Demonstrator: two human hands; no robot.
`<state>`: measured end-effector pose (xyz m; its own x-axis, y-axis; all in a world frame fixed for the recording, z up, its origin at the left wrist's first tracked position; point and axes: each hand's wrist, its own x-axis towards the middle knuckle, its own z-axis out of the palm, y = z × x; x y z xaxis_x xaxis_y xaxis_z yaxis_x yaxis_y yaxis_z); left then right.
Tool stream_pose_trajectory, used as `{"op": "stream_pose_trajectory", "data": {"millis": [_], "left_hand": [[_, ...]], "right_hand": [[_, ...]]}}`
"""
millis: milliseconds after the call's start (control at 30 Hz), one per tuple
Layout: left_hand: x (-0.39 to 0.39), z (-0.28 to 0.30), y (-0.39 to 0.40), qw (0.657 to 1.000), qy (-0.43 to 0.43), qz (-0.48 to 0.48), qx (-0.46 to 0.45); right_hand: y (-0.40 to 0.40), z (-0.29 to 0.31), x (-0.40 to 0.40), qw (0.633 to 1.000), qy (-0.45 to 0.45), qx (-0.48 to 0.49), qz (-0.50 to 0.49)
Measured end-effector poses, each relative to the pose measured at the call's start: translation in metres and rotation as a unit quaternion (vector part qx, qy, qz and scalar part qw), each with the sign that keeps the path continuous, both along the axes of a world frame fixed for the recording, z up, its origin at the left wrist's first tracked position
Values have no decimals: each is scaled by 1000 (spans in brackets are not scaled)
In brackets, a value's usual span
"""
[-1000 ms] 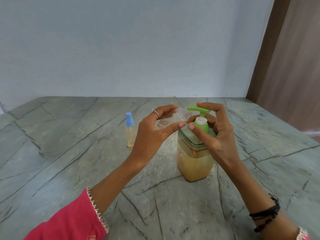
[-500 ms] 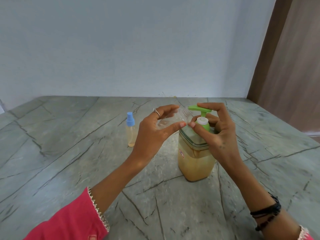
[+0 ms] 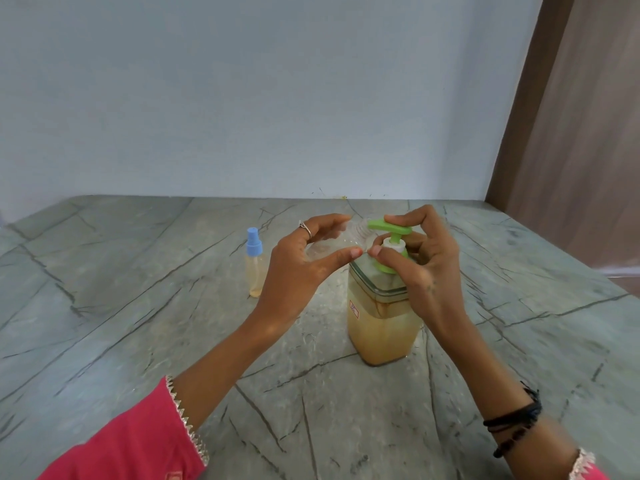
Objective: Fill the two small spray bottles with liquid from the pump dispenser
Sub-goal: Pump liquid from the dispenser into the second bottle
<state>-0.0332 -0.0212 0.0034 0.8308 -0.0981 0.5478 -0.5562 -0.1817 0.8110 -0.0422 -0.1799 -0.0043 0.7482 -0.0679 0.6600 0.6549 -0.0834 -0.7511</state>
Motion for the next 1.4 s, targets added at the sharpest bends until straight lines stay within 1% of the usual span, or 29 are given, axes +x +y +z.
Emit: {"op": "stream_pose_trajectory", "data": {"millis": [133, 533, 733, 833, 1067, 1400], "left_hand": [[0, 0, 0, 1000, 3, -3, -10], [-1, 0, 0, 1000, 8, 0, -9], [-1, 0, 0, 1000, 6, 3, -5], [1, 0, 1, 1000, 6, 0, -8], [2, -1, 1, 1000, 1, 6, 6], [-1, 0, 1, 1000, 0, 4, 6]], "right_hand": [[0, -2, -3, 1000, -23, -10, -3], [-1, -4, -2, 999, -35, -30, -5], [-1, 1, 1, 1000, -9, 11, 16], [-2, 4, 4, 1000, 4, 4, 21], [-1, 5, 6, 1000, -1, 16, 23], [-1, -4, 0, 999, -42, -31, -2]]}}
